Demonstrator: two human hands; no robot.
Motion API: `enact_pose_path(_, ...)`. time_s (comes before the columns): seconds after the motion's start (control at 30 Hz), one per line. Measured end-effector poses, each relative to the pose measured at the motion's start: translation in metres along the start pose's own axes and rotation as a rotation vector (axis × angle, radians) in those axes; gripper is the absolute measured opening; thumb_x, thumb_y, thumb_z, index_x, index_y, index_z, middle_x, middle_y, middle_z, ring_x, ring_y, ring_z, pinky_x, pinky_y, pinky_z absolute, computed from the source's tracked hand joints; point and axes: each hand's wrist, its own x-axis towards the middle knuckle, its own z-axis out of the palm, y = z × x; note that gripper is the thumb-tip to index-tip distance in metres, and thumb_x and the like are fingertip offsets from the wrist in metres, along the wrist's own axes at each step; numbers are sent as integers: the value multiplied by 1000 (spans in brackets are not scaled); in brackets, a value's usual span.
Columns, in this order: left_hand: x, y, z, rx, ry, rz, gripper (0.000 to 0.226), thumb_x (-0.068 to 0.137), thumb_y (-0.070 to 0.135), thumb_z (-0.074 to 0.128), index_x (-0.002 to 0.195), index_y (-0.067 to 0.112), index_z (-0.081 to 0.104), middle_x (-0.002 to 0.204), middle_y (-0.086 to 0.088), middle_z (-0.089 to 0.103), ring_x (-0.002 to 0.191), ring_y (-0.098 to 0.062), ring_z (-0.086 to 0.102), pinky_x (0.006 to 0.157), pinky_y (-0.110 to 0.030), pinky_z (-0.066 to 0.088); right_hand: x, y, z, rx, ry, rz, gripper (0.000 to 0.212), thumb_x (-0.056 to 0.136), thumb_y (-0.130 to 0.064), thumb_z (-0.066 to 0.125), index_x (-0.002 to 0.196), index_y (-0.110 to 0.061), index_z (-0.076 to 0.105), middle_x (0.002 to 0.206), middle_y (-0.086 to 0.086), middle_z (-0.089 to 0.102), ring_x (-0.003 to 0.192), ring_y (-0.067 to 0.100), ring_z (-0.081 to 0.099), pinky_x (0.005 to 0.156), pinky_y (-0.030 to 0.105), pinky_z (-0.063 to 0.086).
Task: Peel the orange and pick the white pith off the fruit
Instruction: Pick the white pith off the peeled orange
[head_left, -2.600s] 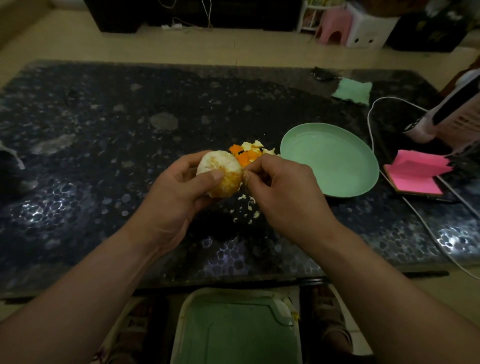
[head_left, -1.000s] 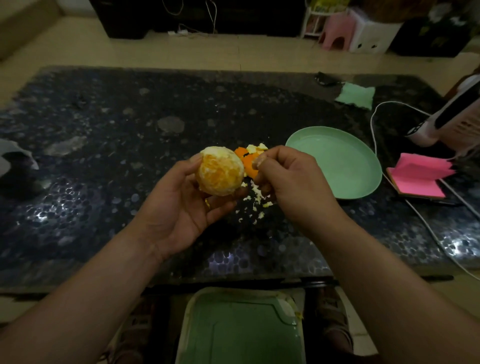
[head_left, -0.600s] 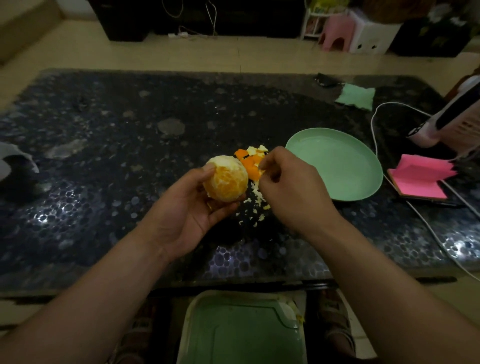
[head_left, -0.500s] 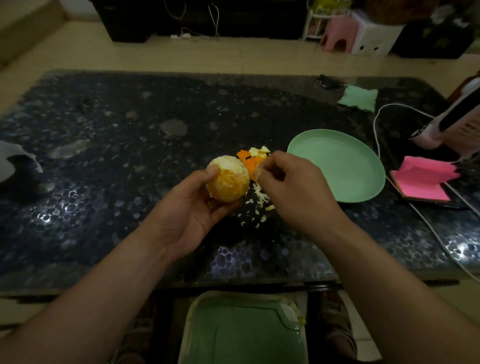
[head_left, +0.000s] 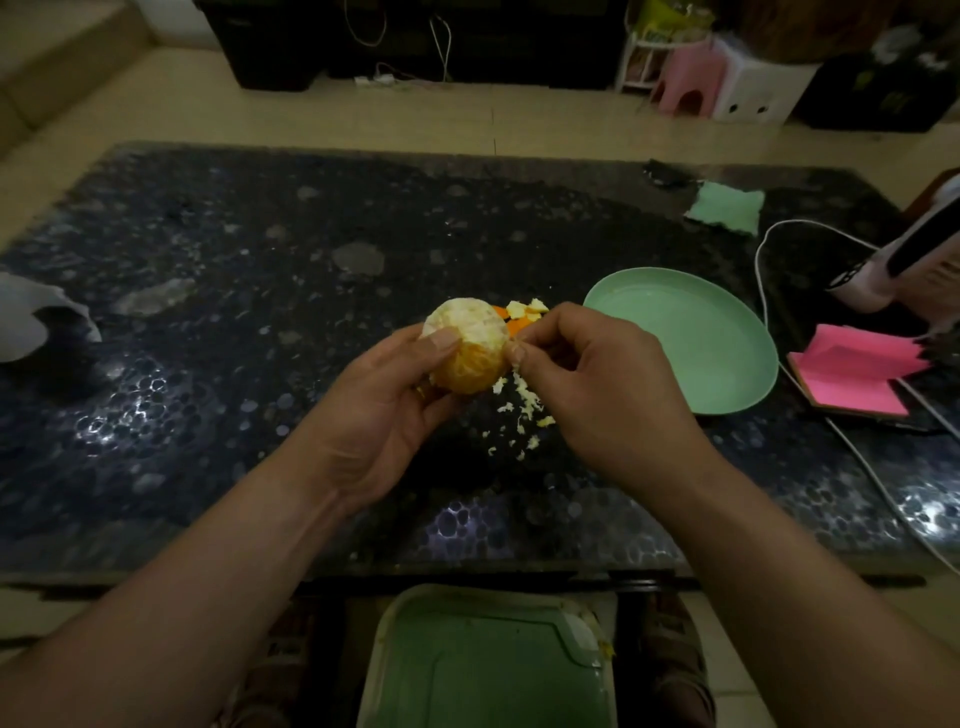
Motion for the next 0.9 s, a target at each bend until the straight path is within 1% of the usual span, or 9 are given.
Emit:
enact_pose_path(0.1,-1,-1,4,28,16,31,48,95,24,66,139,5,64,136,-14,71,126,-26,68,99,-33,59,-1,1,3,-86,34,-46,10,101,-29,69,92,-24,72,77,-11,69,72,8,64,68,34,54)
enact_pose_path(0.17,-2,-3,5,31,24,38,48,96,24,66,139,4,64,137,-14,71,126,-26,68,99,-32,58,-2,0,7,-106,65,-72,12,101,-27,67,91,-22,71,78,-11,69,71,8,62,70,39,56)
enact_pose_path(0.23,-2,-3,6,23,29,39,48,96,25,65,139,5,64,137,-13,71,126,-25,68,101,-33,58,-2,-2,9,-101,88,-85,12,102,-26,66,92,-20,71,80,-11,69,73,4,60,72,39,56)
enact_pose_path(0.37,-2,-3,7,-15,18,17,47,98,26,63,139,3,64,139,-15,69,132,-28,64,108,-37,55,-2,-3,9,-99,125,-93,10,101,-25,65,94,-20,70,78,-9,68,70,10,62,67,40,55)
enact_pose_path(0.5,-2,-1,7,-88,-21,-15,46,98,31,65,136,7,68,142,-15,67,137,-30,60,110,-39,53,-1,-6,3,17,114,-50,8,101,-22,66,97,-23,73,73,-14,66,68,7,63,59,19,48)
enact_pose_path(0.6,-3,3,8,-122,-16,-23,40,100,29,59,133,9,71,139,-13,69,134,-29,63,107,-37,55,-3,-9,-2,105,62,-31,10,102,-20,67,102,-27,74,73,-14,67,67,5,63,57,14,46)
enact_pose_path(0.67,-3,5,8,-116,-13,-21,41,100,29,58,134,9,69,138,-13,70,132,-28,64,108,-37,55,-4,-10,-2,112,44,-39,9,101,-21,68,104,-28,73,76,-15,69,71,4,65,59,14,48)
enact_pose_path(0.77,-4,5,6,-103,-26,-17,42,99,28,59,135,8,68,139,-14,69,133,-29,63,105,-36,57,-3,-10,-1,78,55,-53,5,99,-26,71,103,-30,72,82,-16,71,77,5,68,66,18,54)
enact_pose_path(0.9,-2,3,2,-45,-12,11,46,98,27,66,138,5,65,139,-16,68,129,-28,65,102,-34,58,-3,-8,-1,0,62,-72,4,99,-28,72,101,-26,75,82,-17,70,77,3,67,68,19,54)
